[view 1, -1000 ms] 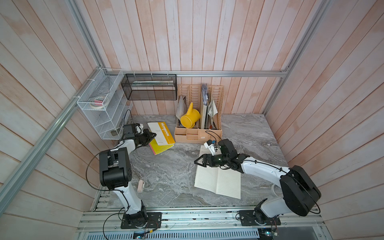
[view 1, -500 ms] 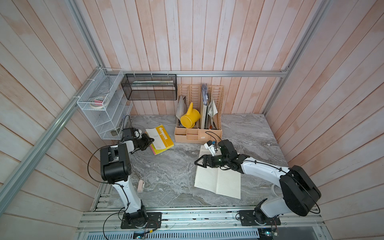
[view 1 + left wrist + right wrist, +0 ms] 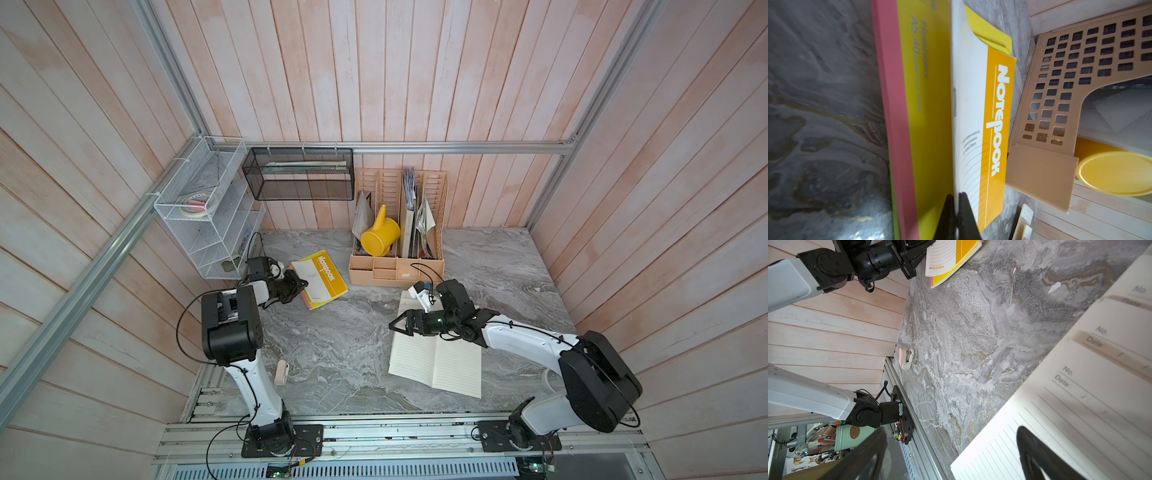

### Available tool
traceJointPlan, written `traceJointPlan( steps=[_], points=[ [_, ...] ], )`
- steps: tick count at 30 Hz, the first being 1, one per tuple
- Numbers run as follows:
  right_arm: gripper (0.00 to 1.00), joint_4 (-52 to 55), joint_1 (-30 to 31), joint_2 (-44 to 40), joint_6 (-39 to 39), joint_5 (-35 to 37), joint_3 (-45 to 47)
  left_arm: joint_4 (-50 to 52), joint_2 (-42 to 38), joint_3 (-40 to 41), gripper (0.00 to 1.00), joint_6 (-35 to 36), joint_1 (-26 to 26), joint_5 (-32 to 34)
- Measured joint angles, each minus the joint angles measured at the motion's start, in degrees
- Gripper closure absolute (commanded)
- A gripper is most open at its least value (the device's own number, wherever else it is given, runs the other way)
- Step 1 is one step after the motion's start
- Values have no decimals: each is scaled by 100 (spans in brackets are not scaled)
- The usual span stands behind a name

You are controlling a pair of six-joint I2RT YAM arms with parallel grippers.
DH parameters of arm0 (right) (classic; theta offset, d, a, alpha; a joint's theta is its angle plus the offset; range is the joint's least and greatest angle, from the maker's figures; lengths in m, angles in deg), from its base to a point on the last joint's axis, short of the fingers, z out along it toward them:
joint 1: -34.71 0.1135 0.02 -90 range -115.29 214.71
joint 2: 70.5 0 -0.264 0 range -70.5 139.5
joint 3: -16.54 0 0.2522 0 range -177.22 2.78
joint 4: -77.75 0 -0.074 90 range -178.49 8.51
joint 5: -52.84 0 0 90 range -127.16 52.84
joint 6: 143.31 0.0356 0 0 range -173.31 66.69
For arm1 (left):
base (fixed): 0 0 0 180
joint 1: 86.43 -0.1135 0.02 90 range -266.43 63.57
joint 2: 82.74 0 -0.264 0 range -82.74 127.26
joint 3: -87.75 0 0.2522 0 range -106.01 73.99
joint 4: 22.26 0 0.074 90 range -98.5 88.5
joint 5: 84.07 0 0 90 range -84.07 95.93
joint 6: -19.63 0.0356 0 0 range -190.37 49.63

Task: Close the notebook
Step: Place the notebook at the notebook.

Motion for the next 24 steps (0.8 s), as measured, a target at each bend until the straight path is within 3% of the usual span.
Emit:
traceJointPlan(
  steps=[11,24],
  points=[
    [2,-24,0,0,0,-7,0,81,-2,-17,70,103,-9,155],
    [2,-48,0,0,42,-20,72,444,-275,-210,63,216,-20,476]
  ],
)
